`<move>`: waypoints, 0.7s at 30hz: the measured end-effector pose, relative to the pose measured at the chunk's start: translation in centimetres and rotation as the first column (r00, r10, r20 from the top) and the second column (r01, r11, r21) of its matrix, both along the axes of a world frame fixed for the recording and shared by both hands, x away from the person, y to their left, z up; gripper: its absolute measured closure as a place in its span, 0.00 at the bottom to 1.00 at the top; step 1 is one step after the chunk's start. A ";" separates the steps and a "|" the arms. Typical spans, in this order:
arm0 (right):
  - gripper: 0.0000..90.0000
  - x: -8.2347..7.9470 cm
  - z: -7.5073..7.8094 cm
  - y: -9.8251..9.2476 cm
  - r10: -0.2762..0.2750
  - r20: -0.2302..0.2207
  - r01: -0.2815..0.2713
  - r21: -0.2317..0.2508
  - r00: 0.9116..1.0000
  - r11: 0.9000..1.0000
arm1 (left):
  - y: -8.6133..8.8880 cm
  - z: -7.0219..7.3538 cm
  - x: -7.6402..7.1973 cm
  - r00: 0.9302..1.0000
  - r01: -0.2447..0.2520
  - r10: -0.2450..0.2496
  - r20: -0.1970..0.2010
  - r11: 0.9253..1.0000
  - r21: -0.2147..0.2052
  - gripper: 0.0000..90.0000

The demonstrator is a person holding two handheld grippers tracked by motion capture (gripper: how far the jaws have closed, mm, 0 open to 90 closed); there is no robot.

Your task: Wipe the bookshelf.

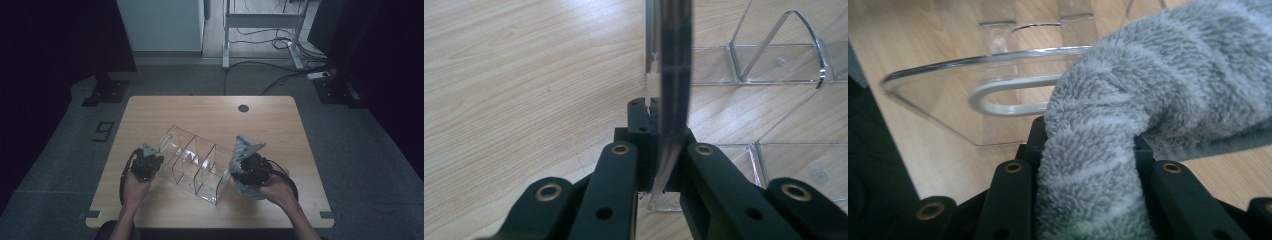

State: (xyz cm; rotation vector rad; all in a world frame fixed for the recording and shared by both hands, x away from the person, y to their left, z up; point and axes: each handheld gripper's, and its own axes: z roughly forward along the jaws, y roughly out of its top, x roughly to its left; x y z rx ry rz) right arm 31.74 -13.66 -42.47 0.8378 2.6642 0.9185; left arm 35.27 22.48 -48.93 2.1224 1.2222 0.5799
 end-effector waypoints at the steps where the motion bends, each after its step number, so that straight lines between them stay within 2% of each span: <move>1: 0.73 -0.2 0.0 0.1 0.008 0.000 -0.008 0.000 1.000 1.000 | 0.0 0.0 0.0 1.000 0.000 0.000 0.000 1.000 0.001 0.97; 21: 0.73 -3.6 0.0 1.9 0.103 -0.004 -0.103 0.003 0.995 0.995 | -0.2 0.0 0.0 1.000 -0.016 0.016 -0.004 1.000 0.005 0.97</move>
